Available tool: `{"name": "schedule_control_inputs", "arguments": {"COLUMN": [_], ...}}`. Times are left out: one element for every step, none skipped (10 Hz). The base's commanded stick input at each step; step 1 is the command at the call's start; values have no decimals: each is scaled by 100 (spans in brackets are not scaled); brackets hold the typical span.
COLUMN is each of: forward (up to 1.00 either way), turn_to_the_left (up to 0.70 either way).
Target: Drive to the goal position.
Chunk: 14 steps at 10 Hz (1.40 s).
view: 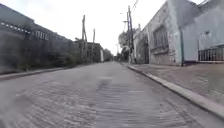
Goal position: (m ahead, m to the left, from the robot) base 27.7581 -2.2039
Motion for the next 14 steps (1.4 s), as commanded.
{"name": "schedule_control_inputs", "arguments": {"forward": [100,100,100,100,100,100,100,100,100,100,100,100,100,100], "turn_to_the_left": [0,0,0,0,0,0,0,0,-4,-39,-40,-40,-40,-40]}}
